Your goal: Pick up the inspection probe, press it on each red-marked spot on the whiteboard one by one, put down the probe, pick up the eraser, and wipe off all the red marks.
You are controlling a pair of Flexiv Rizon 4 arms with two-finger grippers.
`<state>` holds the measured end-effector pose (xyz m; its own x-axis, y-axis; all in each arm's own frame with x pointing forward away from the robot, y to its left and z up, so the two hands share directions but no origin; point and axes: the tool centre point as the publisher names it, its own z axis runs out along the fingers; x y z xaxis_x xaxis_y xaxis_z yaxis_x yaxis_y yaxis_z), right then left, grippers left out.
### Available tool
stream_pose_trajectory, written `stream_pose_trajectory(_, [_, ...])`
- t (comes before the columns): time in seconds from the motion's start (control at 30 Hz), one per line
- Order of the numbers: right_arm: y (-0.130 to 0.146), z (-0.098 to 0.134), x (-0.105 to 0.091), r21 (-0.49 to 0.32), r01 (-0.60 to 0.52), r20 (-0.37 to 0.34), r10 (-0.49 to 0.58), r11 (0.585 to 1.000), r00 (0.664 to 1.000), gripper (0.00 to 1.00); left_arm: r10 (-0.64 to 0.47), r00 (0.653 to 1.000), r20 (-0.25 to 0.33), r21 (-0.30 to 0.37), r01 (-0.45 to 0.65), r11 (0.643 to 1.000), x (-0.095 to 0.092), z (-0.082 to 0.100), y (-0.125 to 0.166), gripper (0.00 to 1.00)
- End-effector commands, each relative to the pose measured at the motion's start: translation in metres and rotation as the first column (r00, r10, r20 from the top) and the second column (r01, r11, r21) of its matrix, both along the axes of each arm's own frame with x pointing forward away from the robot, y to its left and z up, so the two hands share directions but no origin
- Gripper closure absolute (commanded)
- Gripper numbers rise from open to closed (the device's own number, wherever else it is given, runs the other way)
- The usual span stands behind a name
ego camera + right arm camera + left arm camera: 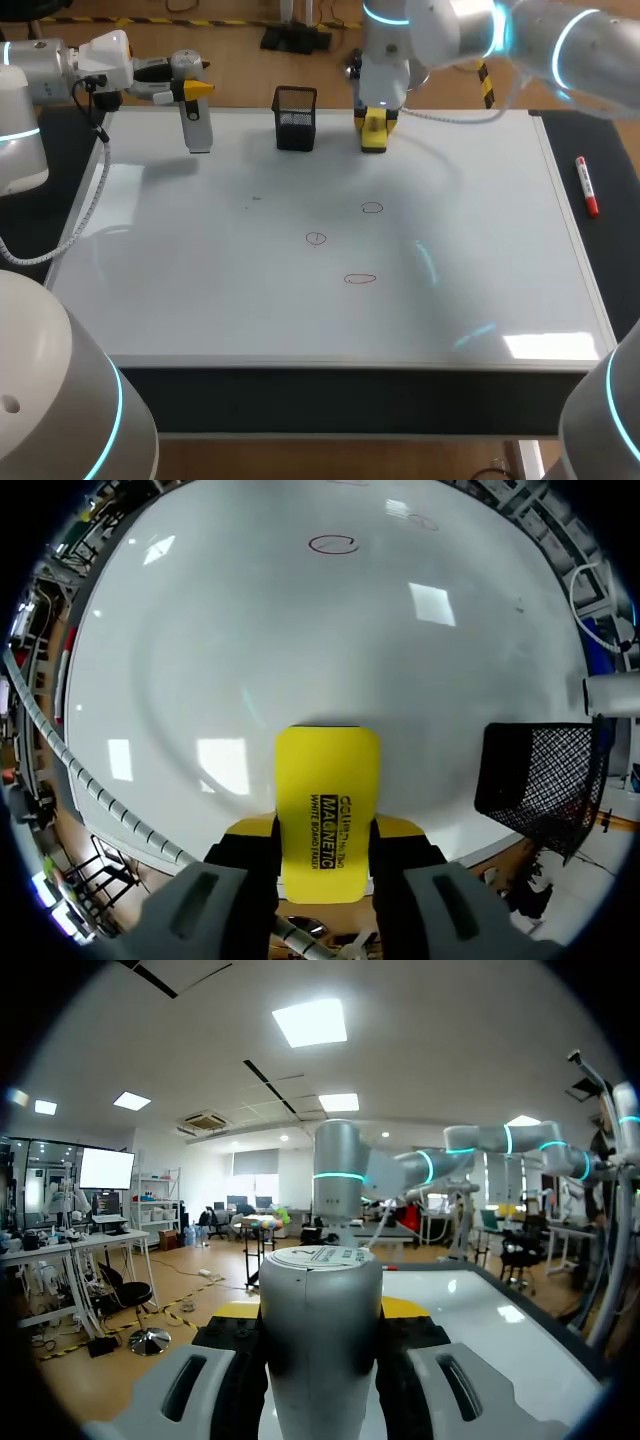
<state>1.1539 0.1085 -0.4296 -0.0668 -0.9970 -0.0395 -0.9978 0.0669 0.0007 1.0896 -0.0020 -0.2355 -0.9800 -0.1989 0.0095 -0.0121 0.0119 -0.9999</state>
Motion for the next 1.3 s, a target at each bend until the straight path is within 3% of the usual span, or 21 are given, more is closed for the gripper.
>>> stream_pose_trajectory(0.03, [-0.004,0.004,0.003,-0.015,0.006,-0.011,-0.006,1.000,1.000,1.00,0.001,1.000,0.000,0.000,-0.001,1.000,0.000,0.001,0.000,1.00])
stream_pose_trajectory(0.43, [-0.013,0.056,0.014,-0.002,0.048,0.014,-0.048,0.999,0.999,1.00,0.001,1.000,0.000,0.000,-0.001,1.000,0.000,0.001,0.000,1.00])
stream_pose_trajectory(0.83, [-0.040,0.086,0.004,-0.027,0.117,0.053,-0.116,0.993,0.992,1.00,0.001,1.000,0.000,0.000,-0.001,1.000,0.000,0.001,0.000,1.00])
stream_pose_trajectory(1.3, [-0.096,0.117,-0.010,-0.015,0.323,0.107,-0.320,0.946,0.941,1.00,0.001,1.000,0.000,0.000,-0.001,1.000,0.000,0.001,0.000,1.00])
